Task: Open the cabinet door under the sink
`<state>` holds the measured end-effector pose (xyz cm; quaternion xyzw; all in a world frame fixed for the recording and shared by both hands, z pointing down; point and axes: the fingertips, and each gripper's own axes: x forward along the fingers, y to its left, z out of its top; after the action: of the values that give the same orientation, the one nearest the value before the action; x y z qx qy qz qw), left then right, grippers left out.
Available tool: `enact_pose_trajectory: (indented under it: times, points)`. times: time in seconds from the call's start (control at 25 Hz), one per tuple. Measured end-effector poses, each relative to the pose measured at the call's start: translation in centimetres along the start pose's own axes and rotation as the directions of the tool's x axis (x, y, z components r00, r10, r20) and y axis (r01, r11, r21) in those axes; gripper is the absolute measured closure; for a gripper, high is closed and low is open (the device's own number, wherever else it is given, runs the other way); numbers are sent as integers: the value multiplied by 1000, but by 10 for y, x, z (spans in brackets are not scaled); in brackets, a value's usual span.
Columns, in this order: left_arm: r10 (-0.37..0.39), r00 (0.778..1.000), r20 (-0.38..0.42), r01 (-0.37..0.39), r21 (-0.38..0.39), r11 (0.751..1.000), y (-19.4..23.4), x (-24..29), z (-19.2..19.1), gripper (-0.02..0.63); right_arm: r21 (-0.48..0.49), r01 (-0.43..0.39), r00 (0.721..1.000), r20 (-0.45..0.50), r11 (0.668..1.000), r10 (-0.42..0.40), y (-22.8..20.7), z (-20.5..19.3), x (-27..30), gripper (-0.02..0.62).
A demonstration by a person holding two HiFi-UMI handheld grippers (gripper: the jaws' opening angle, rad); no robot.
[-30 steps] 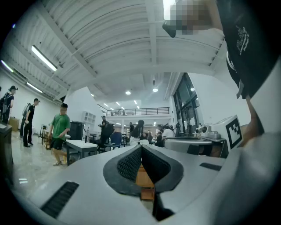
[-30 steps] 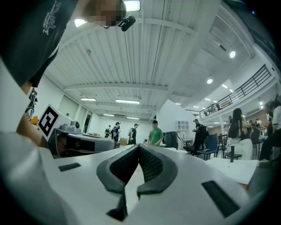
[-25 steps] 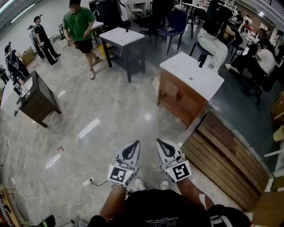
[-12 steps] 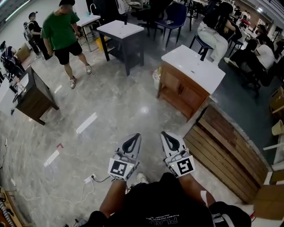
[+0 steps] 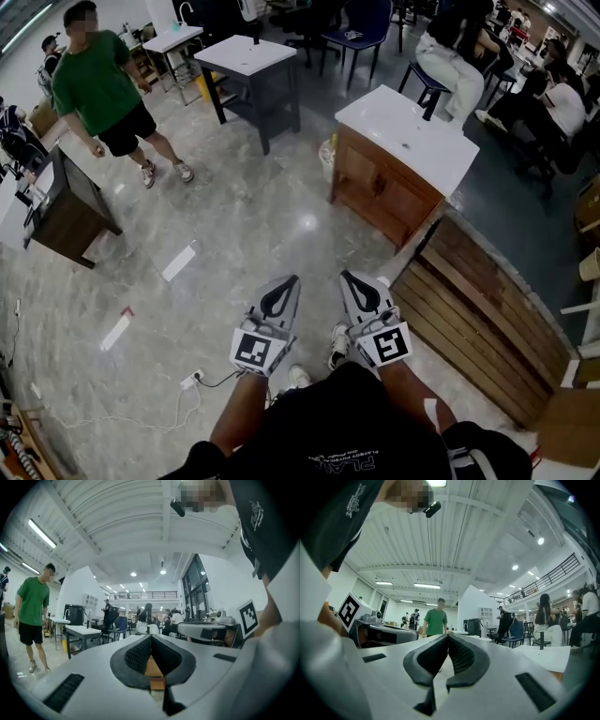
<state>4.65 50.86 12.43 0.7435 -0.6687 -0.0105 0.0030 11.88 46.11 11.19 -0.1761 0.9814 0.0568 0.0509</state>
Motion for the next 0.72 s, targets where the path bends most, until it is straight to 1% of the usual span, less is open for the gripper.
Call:
enact_pose_trajectory:
  times: [0.04,0.08,0.2,0.28,0.44,0.6,0.72]
  points:
    - [-3,1000,18,3,0,1000,0,11,2,584,1,2,1000,-2,1000,-2,-9,-2,3,571]
    - [-5,1000,18,5,3,1000,0,21,3,584,2,4,1000,-5,1000,-4,-19,-4,5,572]
    - [-2,999,-45,3,14,1000,4,52,-3,584,7,7,1000,-16,1000,-7,-48,-13,14,572]
    - [-1,998,-57,1,8,1000,6,73,-7,584,10,12,1000,-22,1000,-12,-68,-18,21,572]
    - [-22,1000,-8,22,-12,1000,4,119,-5,584,45,27,999,17,999,-28,-108,-18,37,572]
    - [-21,1000,-20,21,-18,1000,2,155,-7,584,62,31,999,25,998,-33,-141,-24,45,572]
    - [-17,999,-32,17,-5,1000,4,177,-11,584,67,22,999,33,997,-24,-160,-29,52,571]
